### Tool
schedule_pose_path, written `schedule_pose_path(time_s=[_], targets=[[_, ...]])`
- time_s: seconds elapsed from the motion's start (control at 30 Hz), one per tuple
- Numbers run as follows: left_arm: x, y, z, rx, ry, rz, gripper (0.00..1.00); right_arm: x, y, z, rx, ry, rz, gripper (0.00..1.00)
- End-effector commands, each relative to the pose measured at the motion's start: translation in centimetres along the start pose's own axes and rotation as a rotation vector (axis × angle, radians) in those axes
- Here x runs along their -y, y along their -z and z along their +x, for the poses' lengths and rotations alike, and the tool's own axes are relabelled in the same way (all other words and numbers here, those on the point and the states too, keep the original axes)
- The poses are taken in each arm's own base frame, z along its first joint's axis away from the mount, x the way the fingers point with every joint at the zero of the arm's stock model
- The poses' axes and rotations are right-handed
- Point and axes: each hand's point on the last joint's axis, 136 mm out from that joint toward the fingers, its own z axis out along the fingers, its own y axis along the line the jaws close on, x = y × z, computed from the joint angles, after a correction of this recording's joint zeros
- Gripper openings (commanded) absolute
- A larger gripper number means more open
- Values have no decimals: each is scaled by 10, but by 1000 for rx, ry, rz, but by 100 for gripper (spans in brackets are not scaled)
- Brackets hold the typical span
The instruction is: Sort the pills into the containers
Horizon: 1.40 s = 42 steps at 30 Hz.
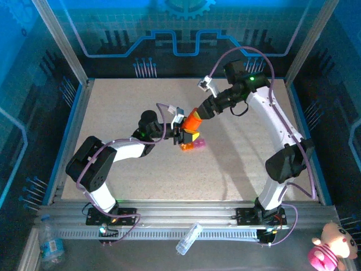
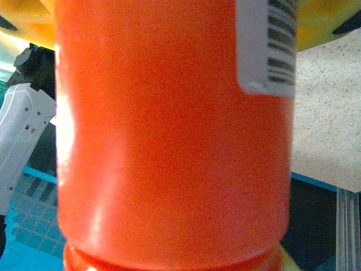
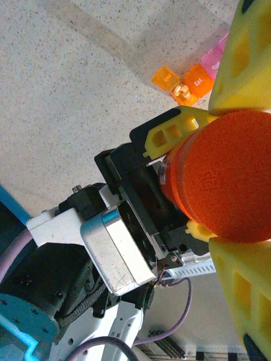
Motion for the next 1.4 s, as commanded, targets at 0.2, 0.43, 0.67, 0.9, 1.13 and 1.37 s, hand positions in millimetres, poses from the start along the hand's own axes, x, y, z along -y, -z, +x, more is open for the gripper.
schedule_pose_path(time_s=[0.2,0.43,0.67,0.9,1.13,1.37], targets=[[15,0,-30,58,-97,33,0,2,-8,8,15,-95,24,44],[4,0,-31,67,-119,-25,0,28,-35,26,26,-325,232,41],[1,-1,-30,68,-121,-38,0,23,-58,23,148,-430,265,43],[3,1,-30,67,-127,-37,0,24,-32,8,204,-412,265,55],[7,2,-29,63,-127,-19,0,1,25,-12,332,-289,164,78],[16,1,-30,56,-104,26,0,-19,39,-9,280,-125,99,83]])
